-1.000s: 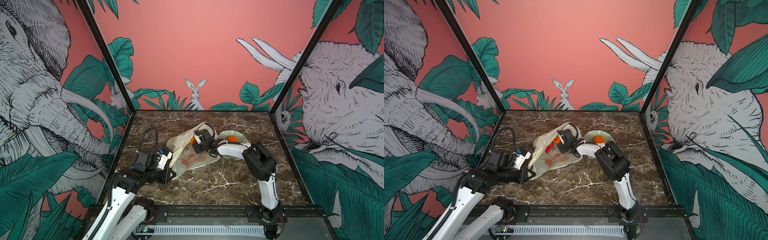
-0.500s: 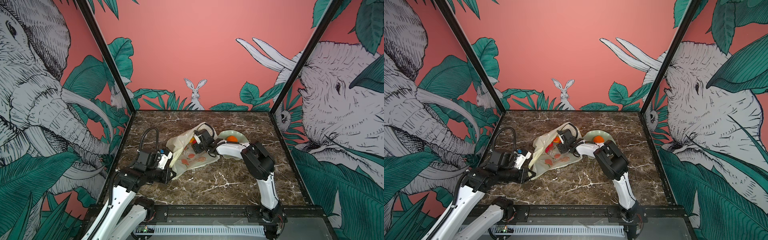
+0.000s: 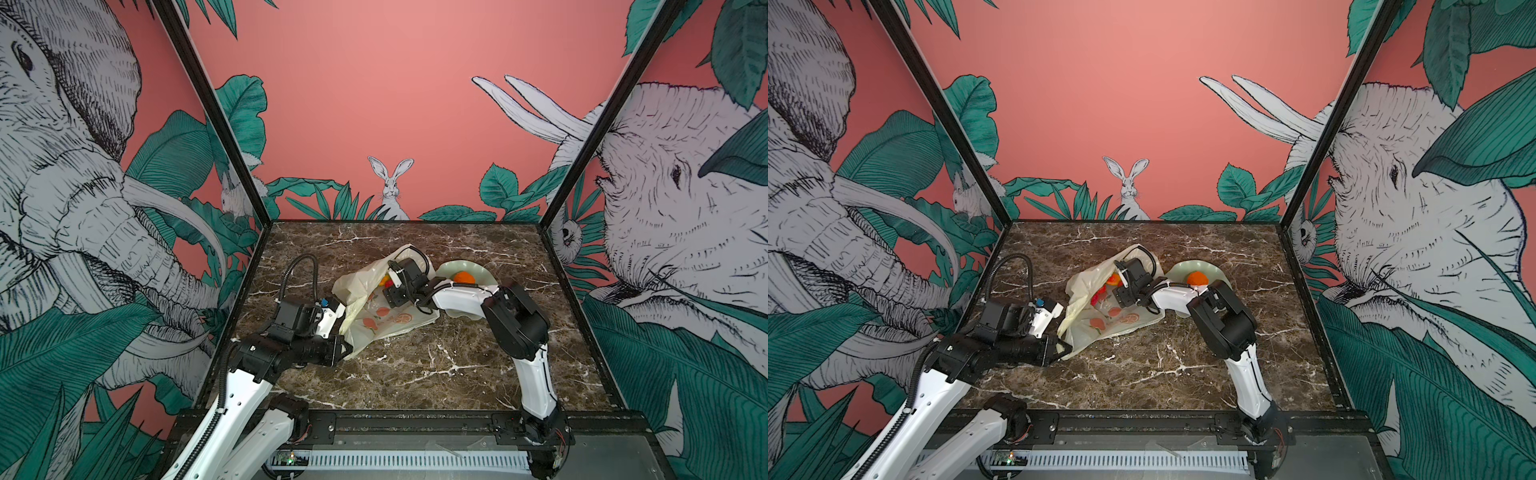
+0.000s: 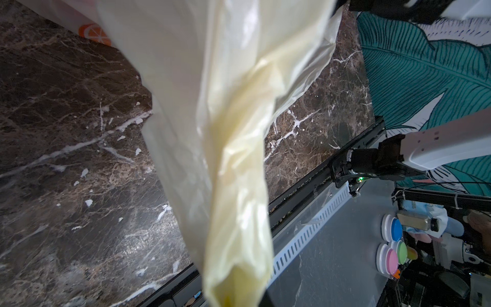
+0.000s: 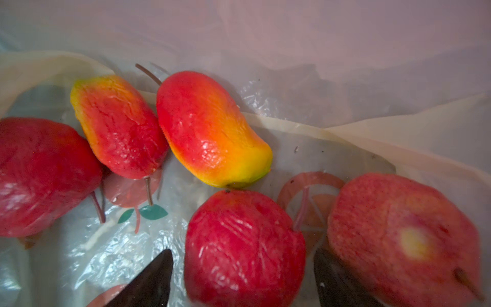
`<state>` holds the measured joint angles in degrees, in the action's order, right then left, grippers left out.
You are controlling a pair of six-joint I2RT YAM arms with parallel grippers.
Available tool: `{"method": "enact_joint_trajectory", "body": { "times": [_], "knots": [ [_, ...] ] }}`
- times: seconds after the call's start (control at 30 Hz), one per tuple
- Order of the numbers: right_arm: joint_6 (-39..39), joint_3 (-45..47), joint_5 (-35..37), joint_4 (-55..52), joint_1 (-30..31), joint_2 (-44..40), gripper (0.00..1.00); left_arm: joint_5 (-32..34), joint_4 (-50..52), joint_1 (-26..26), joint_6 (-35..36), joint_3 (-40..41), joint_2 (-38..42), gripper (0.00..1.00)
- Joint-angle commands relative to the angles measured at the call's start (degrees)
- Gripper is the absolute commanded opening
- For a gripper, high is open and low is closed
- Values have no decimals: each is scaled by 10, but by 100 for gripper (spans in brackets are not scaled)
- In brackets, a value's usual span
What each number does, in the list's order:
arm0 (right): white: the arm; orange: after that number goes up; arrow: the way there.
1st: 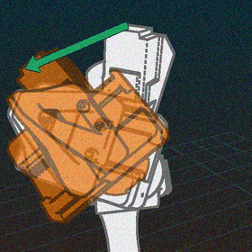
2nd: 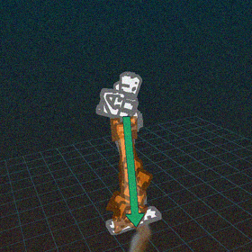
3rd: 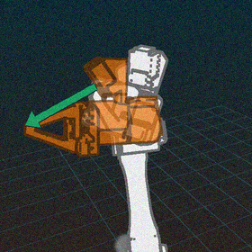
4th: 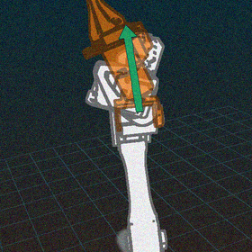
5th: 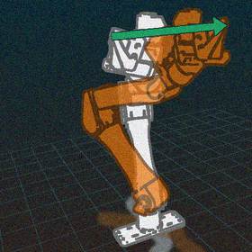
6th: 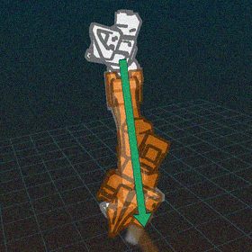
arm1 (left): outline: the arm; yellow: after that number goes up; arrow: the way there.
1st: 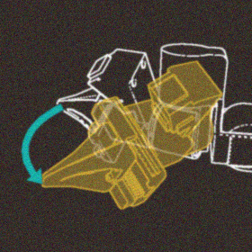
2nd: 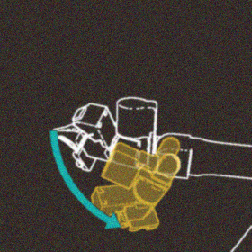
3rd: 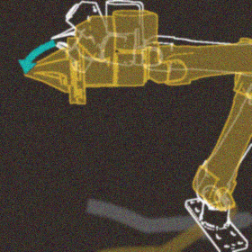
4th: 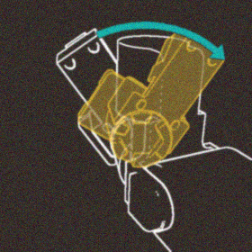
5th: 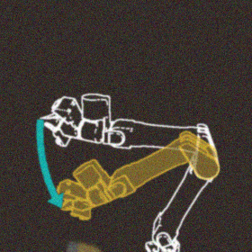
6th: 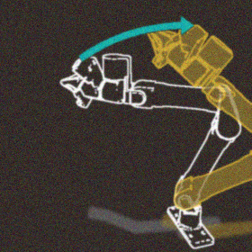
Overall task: Take fruits out of the plastic bag
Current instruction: Take out the fake fruit from the plastic bag.
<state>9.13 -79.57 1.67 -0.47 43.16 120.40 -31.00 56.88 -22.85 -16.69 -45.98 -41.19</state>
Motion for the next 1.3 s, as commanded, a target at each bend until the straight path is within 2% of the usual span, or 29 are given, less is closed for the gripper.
{"method": "enact_joint_trajectory", "body": {
  "times": [0.0,0.1,0.4,0.63,0.87,1.07,1.27],
  "knots": [
    [31,-9,13,23,-13,5,79,1,18,-5,3,7,7,0],
    [32,1,4,28,-13,-7,73,3,15,-6,1,9,12,0],
    [21,25,-45,40,-13,-43,45,4,17,-6,3,8,7,0],
    [20,40,-69,59,-13,-66,34,6,16,-6,3,8,8,0],
    [12,76,-111,86,-13,-96,27,9,16,-6,2,8,4,0],
    [19,115,-229,181,-12,-113,28,21,18,-6,-4,8,1,0],
    [41,129,-342,254,-9,-106,28,69,18,-6,-24,0,8,0]
  ]
}}
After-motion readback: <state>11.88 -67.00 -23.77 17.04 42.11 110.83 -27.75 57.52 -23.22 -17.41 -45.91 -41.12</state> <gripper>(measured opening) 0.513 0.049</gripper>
